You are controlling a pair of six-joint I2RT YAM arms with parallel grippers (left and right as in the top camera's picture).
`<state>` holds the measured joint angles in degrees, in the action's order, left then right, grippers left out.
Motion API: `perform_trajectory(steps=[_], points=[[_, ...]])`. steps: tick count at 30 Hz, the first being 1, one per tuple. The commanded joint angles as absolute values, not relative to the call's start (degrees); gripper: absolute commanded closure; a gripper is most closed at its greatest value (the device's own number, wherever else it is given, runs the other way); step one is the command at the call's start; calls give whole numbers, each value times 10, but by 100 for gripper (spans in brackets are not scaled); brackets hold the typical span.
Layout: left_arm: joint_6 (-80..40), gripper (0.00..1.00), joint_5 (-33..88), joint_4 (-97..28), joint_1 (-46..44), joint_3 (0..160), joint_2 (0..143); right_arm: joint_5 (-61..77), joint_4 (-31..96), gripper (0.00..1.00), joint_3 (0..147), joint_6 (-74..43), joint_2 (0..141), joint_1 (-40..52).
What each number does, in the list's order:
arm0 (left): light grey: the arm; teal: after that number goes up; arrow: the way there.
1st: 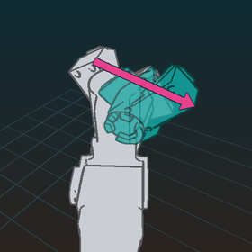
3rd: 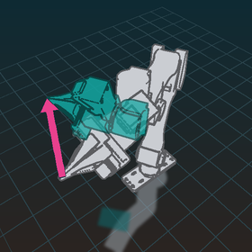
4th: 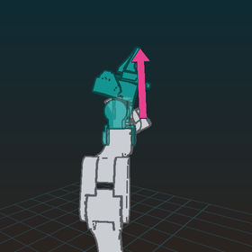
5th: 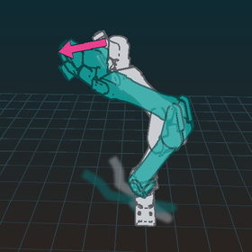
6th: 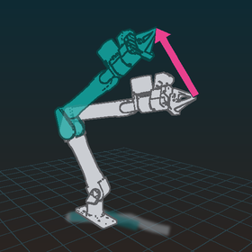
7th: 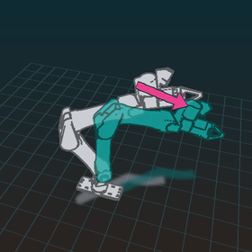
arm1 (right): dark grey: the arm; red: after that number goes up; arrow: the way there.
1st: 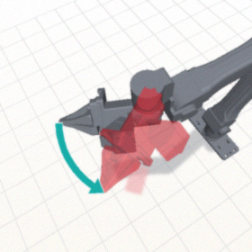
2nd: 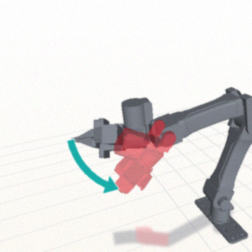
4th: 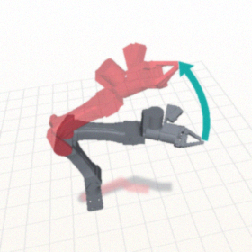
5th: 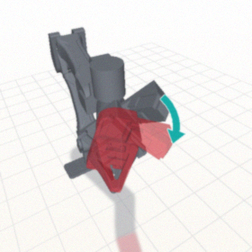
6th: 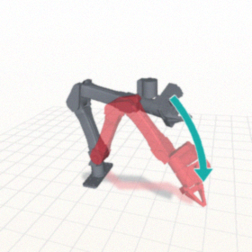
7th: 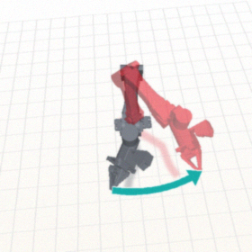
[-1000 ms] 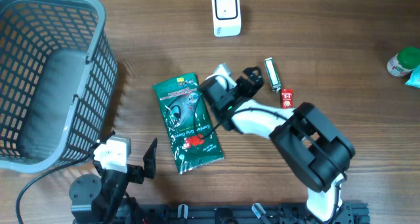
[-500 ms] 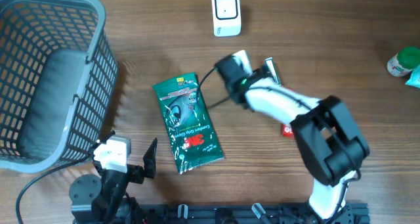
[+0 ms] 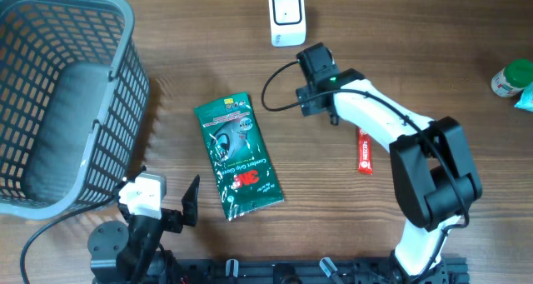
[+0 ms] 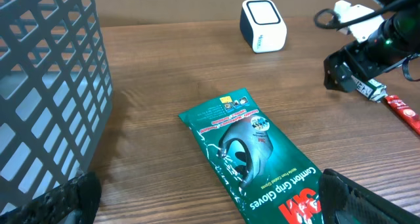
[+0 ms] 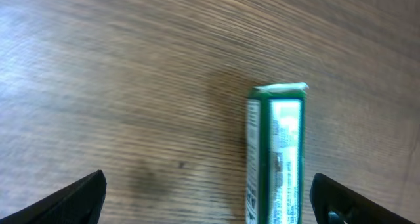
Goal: Scan the item barcode
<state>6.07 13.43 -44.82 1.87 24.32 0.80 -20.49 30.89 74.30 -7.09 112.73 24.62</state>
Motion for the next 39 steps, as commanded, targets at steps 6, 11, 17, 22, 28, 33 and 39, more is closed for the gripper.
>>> perform_trajectory(steps=[6, 11, 17, 22, 28, 33, 39], points=[[55, 0, 141, -447, 16, 239, 4, -117, 309, 13, 715, -127, 1130, 147], [55, 0, 141, -447, 16, 239, 4, -25, 321, 48, 715, -92, 1155, 141], [55, 0, 141, -447, 16, 239, 4, -38, 404, 41, 715, -148, 1155, 140], [55, 0, 141, -447, 16, 239, 4, -47, 394, 47, 715, -166, 1157, 139], [55, 0, 141, -447, 16, 239, 4, -100, 366, 56, 715, -197, 1168, 137], [55, 0, 141, -447, 16, 239, 4, -99, 383, 92, 715, -202, 1193, 134], [55, 0, 141, -447, 16, 239, 4, 83, 409, 96, 724, -206, 1180, 134]])
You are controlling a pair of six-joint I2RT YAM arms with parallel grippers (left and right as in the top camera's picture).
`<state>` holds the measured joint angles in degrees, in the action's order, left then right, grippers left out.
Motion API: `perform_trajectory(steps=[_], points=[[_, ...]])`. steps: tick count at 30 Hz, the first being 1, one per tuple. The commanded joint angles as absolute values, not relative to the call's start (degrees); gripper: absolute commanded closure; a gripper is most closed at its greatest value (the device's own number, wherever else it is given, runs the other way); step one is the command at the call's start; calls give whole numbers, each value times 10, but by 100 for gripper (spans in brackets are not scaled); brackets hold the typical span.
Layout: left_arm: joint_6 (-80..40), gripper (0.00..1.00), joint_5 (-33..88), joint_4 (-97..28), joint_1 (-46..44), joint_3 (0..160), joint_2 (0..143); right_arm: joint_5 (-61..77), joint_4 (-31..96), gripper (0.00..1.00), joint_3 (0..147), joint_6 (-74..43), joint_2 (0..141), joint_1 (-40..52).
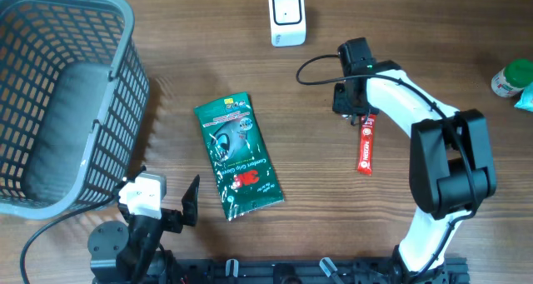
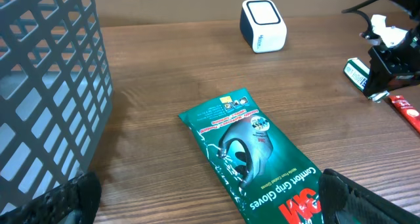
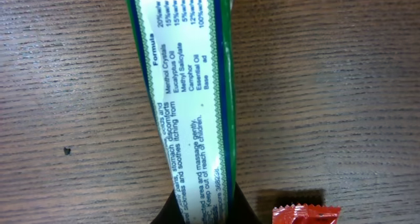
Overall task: Scan the item barcode
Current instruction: 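Carry the battery pack up to the white scanner and hold it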
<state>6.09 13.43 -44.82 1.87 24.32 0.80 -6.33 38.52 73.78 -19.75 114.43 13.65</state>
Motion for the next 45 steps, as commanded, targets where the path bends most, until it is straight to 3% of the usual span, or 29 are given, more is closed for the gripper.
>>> perform_trajectory(steps=[1, 2, 5, 12, 18, 23, 29, 35, 39, 43, 45], points=[[55, 0, 141, -447, 16, 239, 4, 144, 414, 96, 728, -206, 1174, 134], [55, 0, 141, -447, 16, 239, 4, 287, 426, 96, 734, -206, 1164, 134], [55, 0, 141, -447, 16, 239, 4, 493, 435, 96, 736, -212, 1155, 134], [55, 0, 141, -447, 16, 239, 4, 784, 437, 96, 735, -227, 1155, 133], [55, 0, 141, -447, 16, 239, 4, 862, 469, 96, 717, -461, 1155, 147], [55, 0, 141, -447, 16, 239, 4, 930, 468, 96, 717, -515, 1155, 149], [55, 0, 141, -447, 16, 239, 4, 930, 493, 96, 717, -580, 1155, 149], [55, 0, 141, -447, 16, 239, 4, 930, 595, 96, 717, -645, 1155, 149], [55, 0, 141, -447, 16, 239, 4, 930, 594, 96, 718, -637, 1155, 149], [55, 0, 141, -447, 16, 239, 4, 930, 522, 96, 718, -572, 1155, 147], [55, 0, 141, -447, 16, 239, 4, 926, 350, 95, 720, -566, 1155, 141]])
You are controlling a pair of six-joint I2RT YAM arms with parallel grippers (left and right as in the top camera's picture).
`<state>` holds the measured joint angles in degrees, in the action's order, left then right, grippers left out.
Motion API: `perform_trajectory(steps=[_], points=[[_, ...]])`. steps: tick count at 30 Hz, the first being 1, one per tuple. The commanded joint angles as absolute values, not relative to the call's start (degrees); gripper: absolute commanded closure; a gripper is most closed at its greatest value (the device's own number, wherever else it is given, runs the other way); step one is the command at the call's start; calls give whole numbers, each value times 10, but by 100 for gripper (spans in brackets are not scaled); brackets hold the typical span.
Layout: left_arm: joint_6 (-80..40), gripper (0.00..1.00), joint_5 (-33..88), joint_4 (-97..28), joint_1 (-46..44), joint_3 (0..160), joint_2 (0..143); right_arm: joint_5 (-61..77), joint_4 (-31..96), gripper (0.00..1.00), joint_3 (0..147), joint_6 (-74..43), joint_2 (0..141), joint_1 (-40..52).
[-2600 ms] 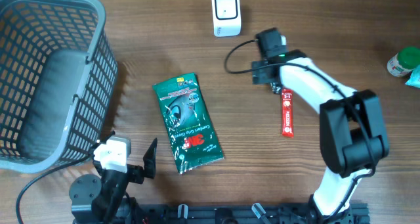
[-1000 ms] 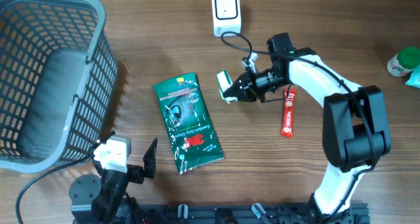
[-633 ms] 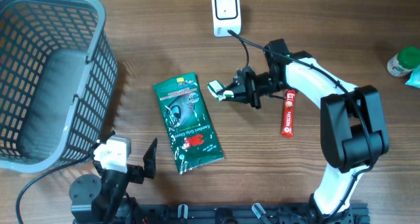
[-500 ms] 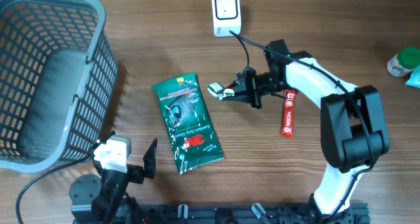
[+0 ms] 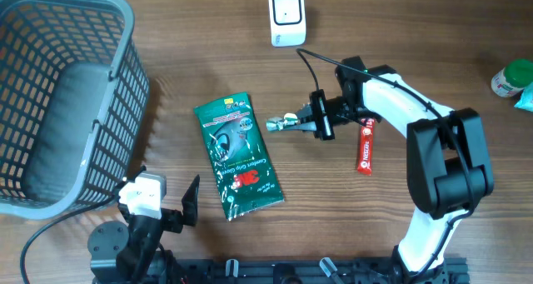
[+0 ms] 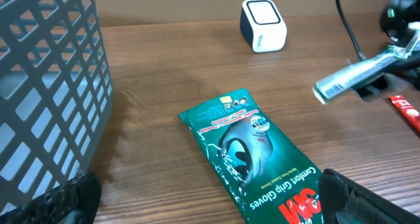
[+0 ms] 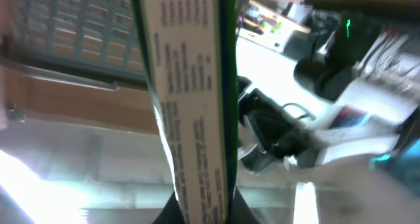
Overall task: Scan the item barcode
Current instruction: 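Carry the battery pack up to the white scanner and hold it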
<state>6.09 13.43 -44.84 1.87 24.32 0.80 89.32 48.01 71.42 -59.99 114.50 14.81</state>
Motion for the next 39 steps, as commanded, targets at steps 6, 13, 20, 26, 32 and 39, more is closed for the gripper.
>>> perform_trajectory(steps=[6, 13, 20, 26, 32, 39], points=[[55, 0, 141, -447, 16, 239, 4, 905, -194, 95, 734, -763, 1153, 143], [55, 0, 141, -447, 16, 239, 4, 804, -534, 95, 734, -700, 1153, 117], [55, 0, 141, -447, 16, 239, 4, 554, -169, 95, 768, -387, 1153, 118], [55, 0, 141, -447, 16, 239, 4, 348, -56, 95, 824, -281, 1153, 134], [55, 0, 141, -447, 16, 239, 4, 204, -11, 95, 864, -239, 1159, 154], [55, 0, 141, -447, 16, 239, 4, 138, 2, 95, 914, -231, 1206, 158]])
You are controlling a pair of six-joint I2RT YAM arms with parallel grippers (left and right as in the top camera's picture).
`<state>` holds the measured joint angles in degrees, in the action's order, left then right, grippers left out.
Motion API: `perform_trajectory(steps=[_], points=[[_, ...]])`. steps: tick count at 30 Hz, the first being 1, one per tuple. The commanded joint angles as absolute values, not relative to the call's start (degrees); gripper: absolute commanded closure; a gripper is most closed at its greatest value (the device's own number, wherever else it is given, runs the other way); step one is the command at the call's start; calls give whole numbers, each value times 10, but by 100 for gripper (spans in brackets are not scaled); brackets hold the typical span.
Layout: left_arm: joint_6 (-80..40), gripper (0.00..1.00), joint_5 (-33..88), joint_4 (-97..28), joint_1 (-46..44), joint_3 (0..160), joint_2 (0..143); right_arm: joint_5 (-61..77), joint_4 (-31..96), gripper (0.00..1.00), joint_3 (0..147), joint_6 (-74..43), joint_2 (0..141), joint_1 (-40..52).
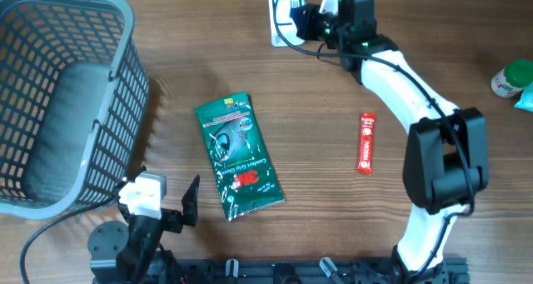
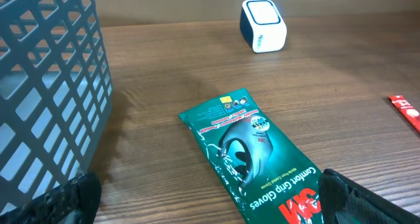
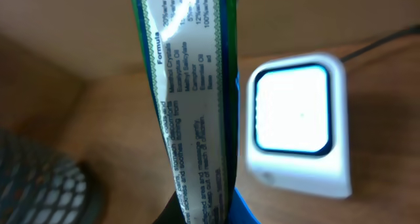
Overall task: Scan the item barcode
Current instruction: 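Carry the battery pack up to the white scanner and hold it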
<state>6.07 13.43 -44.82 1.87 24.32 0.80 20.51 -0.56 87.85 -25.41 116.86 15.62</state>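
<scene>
My right gripper [image 3: 203, 207] is shut on a narrow green-and-white balm box [image 3: 187, 106]. It holds the box just left of the window of the white scanner [image 3: 298, 125], printed side towards the camera. In the overhead view the right gripper [image 1: 306, 17] is at the table's far edge, partly covering the scanner [image 1: 283, 30]; the box hardly shows there. My left gripper [image 2: 210, 214] is open and low at the near edge. Its dark fingertips [image 2: 72, 198] stand on either side of the near end of a green glove packet [image 2: 259, 155].
The green glove packet [image 1: 237, 155] lies mid-table. A red sachet [image 1: 365, 142] lies to the right of it. A grey plastic basket [image 1: 58, 101] fills the left side. A green-capped bottle [image 1: 510, 76] stands at the right edge. The scanner's cable runs off the far edge.
My right gripper held the box level over the table just right of the glove packet. Now it is at the far edge with the box beside the scanner. The left arm has not moved.
First my right gripper was open over the box lying on the table below the scanner. Then it was shut on the box beside the red sachet's top end. Then the box was raised near the glove packet, and now it is at the scanner.
</scene>
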Motion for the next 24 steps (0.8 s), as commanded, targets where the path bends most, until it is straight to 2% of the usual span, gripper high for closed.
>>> perform_trajectory(steps=[1, 9, 16, 24], points=[[55, 0, 141, -447, 16, 239, 4, 137, 10, 95, 927, -226, 1215, 160], [55, 0, 141, -447, 16, 239, 4, 100, 103, 95, 1049, -225, 1309, 197], [55, 0, 141, -447, 16, 239, 4, 39, 148, 95, 1055, -227, 1319, 202], [55, 0, 141, -447, 16, 239, 4, 38, 172, 95, 1055, -241, 1321, 202]])
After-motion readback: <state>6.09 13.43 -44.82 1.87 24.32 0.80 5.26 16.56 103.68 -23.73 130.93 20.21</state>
